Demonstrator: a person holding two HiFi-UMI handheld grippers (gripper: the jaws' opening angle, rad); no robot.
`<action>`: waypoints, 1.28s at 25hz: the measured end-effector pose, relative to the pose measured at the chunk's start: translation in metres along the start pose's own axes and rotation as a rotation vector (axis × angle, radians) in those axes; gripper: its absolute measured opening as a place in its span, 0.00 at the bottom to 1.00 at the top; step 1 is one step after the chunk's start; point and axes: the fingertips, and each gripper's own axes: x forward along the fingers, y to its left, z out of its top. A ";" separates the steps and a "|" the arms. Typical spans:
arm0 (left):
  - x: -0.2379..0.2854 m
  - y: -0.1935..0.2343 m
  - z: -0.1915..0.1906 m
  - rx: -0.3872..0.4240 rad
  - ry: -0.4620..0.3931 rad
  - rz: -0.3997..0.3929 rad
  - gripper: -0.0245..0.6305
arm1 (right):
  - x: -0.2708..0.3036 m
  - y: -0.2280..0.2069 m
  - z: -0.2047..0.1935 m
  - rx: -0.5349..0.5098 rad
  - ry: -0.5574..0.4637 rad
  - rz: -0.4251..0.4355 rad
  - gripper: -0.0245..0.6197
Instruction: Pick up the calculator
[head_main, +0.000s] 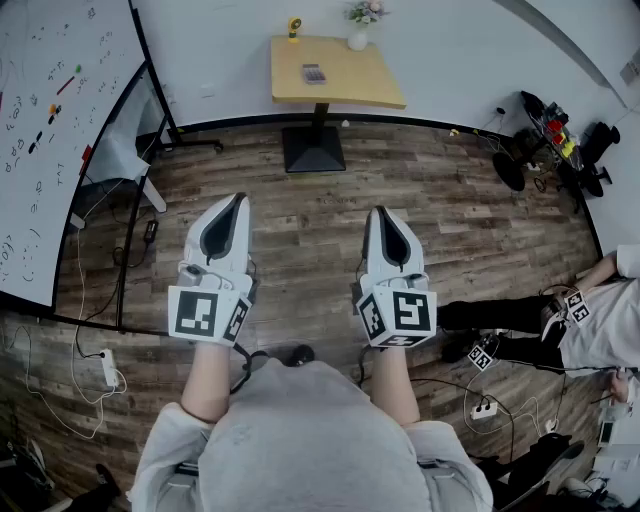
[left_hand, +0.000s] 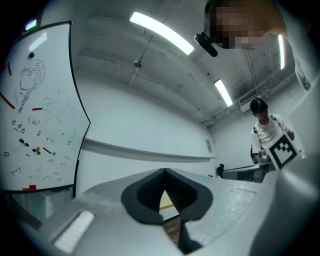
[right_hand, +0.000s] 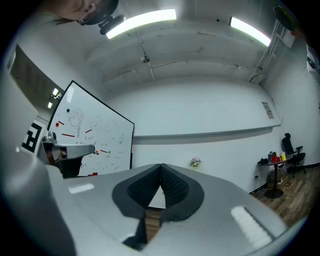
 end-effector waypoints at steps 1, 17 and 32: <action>0.000 -0.002 0.001 -0.002 0.000 -0.005 0.04 | -0.001 0.000 0.000 0.002 0.000 0.001 0.04; 0.003 -0.015 0.002 0.000 -0.008 -0.021 0.04 | -0.008 -0.005 0.005 0.003 -0.009 0.005 0.04; 0.006 -0.015 0.008 0.038 -0.014 -0.017 0.04 | 0.002 0.007 0.025 -0.027 -0.116 0.112 0.04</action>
